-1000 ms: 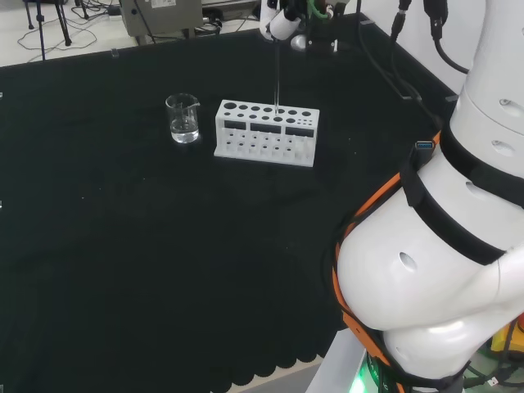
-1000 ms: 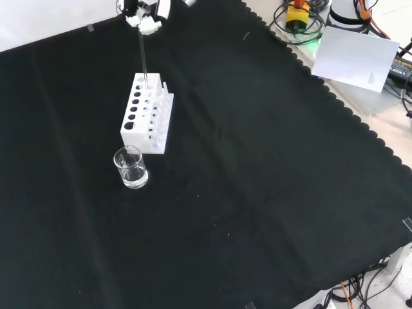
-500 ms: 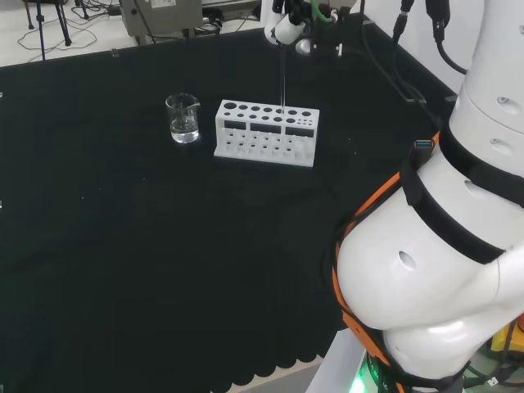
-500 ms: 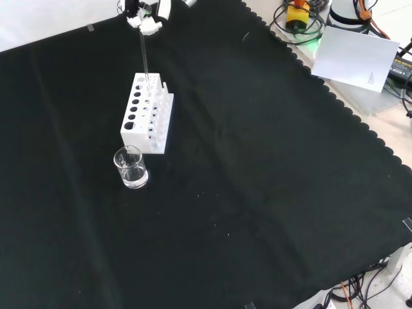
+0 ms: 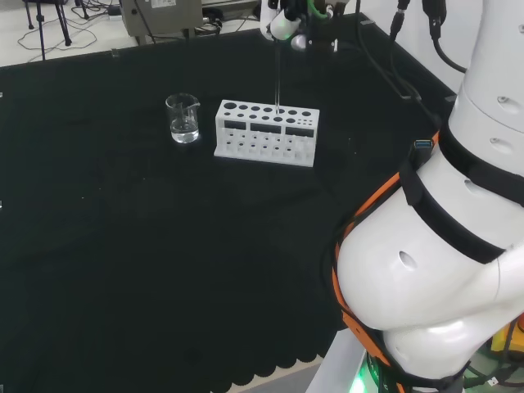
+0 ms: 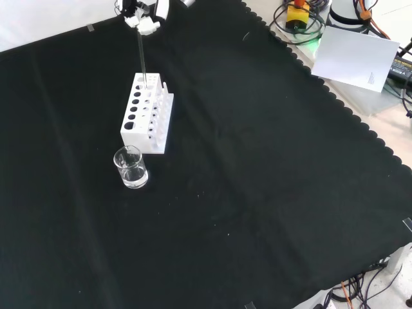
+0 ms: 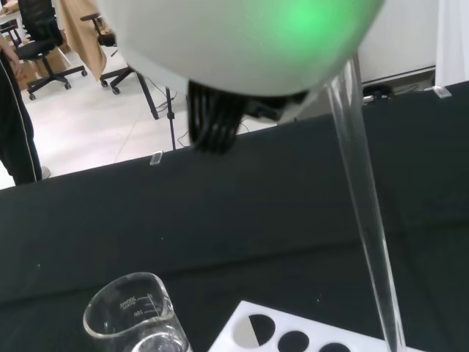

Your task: Put the glass rod back on the white test tube rack.

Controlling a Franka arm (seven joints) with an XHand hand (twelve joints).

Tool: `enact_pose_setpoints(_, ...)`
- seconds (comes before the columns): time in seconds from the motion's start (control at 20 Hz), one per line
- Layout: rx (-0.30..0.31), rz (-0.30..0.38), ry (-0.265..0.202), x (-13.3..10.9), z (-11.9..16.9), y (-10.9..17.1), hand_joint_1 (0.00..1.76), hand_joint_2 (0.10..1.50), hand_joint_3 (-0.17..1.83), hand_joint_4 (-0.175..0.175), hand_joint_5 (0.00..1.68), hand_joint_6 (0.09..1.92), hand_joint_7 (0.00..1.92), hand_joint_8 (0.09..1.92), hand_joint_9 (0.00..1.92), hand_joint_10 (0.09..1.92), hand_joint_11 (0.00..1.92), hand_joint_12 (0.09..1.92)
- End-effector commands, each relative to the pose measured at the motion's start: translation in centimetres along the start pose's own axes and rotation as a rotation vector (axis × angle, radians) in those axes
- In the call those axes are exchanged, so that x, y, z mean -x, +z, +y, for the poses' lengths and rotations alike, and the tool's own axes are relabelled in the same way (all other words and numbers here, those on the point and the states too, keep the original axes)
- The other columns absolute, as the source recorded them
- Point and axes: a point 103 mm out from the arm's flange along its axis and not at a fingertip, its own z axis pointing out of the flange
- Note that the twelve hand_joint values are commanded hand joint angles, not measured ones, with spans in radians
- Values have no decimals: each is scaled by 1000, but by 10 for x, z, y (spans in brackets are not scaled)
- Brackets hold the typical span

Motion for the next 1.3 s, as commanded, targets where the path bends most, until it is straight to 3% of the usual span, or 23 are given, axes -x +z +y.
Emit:
enact_pose_setpoints(0.05,-2,-4,-6,-4,0,0,1231,394,1049,-175,1407,633,1644,818,1904,700,1495,1099)
enact_pose_setpoints(1.3,-59,20,28,19,-2,40,1231,394,1050,-175,1408,633,1644,817,1905,698,1494,1098)
